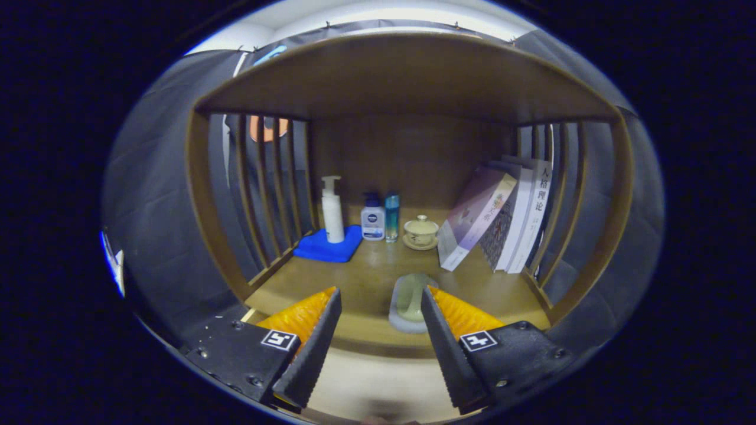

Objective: Pull open the drawer, take out the items inside it, and place them on the countertop above the cabinet.

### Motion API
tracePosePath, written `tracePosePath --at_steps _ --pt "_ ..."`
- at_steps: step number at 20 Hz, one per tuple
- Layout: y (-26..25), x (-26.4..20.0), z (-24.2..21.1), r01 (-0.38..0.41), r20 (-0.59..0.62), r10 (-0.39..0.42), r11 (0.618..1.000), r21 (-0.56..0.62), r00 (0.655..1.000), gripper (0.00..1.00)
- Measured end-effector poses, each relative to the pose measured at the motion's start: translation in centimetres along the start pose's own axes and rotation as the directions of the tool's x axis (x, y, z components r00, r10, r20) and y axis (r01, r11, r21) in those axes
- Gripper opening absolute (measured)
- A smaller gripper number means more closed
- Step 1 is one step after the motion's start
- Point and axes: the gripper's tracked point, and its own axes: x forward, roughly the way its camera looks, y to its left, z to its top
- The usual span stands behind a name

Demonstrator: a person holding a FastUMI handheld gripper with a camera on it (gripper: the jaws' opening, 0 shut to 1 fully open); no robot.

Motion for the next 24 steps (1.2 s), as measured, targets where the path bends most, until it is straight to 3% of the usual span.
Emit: tracePosePath --at_steps 2,13,16,24 --pt "0.5 -2.5 -1.9 -0.018 0.013 0.017 1.000 0.018 1.000 0.90" --pt "0.7 -10.6 -10.4 -0.005 0.127 0.001 0.999 0.032 0.992 0.91" --pt "1.2 -11.3 -13.4 0.011 0.121 -0.011 1.000 0.004 0.993 0.99" --pt "0.9 -11.9 -20.4 0.044 0.073 -0.047 0.998 0.034 0.996 0.99"
